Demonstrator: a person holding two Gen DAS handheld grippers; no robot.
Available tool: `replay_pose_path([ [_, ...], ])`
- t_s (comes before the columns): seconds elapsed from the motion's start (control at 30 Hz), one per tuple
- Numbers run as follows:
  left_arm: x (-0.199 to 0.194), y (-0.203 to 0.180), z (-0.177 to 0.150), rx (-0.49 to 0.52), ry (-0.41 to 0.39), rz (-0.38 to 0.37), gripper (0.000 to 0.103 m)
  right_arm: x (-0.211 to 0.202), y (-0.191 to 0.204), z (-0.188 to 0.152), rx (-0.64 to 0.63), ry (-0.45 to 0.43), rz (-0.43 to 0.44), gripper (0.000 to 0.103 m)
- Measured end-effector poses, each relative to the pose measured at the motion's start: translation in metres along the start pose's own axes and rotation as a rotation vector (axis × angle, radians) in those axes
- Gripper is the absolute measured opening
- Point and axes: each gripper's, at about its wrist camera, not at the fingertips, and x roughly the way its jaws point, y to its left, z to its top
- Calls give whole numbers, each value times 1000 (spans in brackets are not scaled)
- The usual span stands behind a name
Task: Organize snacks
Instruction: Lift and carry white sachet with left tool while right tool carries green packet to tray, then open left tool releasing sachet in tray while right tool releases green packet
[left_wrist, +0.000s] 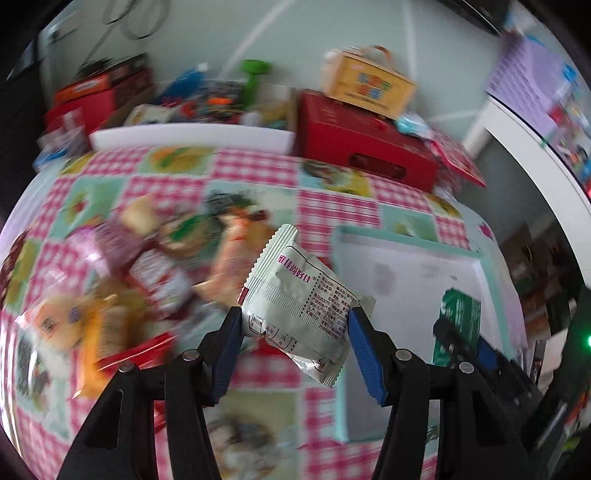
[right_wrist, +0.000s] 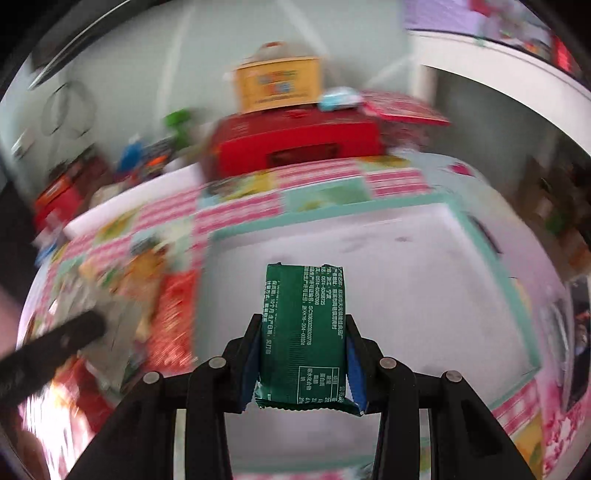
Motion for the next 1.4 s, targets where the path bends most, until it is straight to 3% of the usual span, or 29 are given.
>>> replay_pose_path([
  [0.2,39,-41,15,77,44,-40,59,23,-45,19,105,4,-90,43],
  [0.53,75,-75,17,151,75,-55,60,41,-73,28,160,7,-77,45],
  [0.6,73,-75,17,144,79,-50,69,42,-73,27,161,15,-72,57],
  [0.63,72,-74,17,139,79,-50,75,42,-73,26,160,23,-76,69],
  [0.8,61,-68,19,124,68,-27,78,39,-70,25,137,32,-79,84],
  [0.9,53,-58,22,86,38,3,90,38,-69,25,123,33,-86,101],
  [1.17,31,-36,25,29,-35,65,96,36,-67,25,103,47,-82,103],
  [1.4,18,-24,11,47,-76,137,102,24,-62,23,76,13,-59,103],
])
